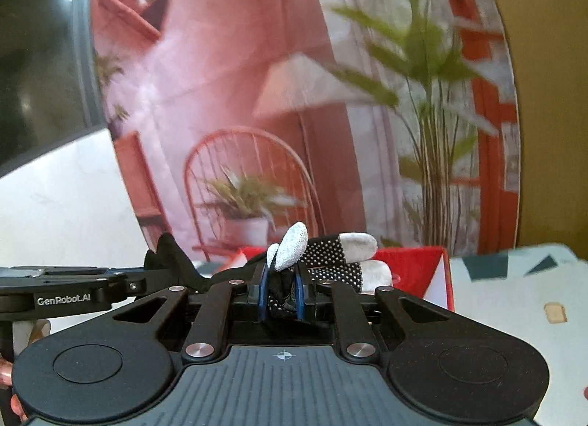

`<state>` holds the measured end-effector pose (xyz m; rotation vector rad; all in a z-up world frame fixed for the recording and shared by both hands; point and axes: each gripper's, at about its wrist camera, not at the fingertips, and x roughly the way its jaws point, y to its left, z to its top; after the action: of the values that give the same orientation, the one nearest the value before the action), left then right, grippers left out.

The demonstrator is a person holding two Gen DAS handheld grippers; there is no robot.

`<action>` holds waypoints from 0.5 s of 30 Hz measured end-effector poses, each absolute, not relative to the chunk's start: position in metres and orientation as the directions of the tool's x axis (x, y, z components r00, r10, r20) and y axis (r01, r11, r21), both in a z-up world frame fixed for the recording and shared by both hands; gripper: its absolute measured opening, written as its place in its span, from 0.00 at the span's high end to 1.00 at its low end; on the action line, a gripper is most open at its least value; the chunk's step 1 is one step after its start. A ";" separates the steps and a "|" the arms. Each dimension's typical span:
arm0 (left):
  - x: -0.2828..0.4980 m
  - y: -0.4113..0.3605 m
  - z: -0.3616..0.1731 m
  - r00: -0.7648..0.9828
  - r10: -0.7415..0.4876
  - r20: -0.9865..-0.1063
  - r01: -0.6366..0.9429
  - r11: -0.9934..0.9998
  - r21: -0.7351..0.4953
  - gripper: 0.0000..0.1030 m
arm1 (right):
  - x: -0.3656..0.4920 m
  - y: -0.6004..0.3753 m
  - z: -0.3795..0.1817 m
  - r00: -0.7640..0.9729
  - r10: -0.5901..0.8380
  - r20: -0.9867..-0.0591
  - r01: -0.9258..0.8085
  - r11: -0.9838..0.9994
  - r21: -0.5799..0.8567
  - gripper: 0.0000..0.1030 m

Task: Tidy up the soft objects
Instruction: 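Lift the glove with both grippers and carry it over the box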

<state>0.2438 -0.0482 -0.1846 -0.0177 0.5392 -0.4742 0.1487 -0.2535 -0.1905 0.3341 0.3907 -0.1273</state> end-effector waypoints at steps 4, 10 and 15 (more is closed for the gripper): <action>0.286 -0.070 -0.211 0.651 -0.424 -0.630 0.442 0.886 -0.140 0.87 | 0.182 -0.274 -0.219 0.866 -0.076 -0.495 0.259 0.914 0.312 0.87; 0.315 -0.085 -0.249 0.556 -0.326 -0.765 0.424 0.903 -0.077 0.87 | 0.211 -0.284 -0.268 0.751 -0.053 -0.658 0.332 0.892 0.307 0.87; 0.323 -0.088 -0.259 0.537 -0.296 -0.790 0.456 0.890 -0.024 0.86 | 0.221 -0.278 -0.283 0.717 -0.043 -0.695 0.322 0.906 0.276 0.87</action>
<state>0.3226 -0.0882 -0.2586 0.1940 0.8997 -0.4506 0.2208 -0.2779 -0.2827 0.3971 0.7480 -0.2080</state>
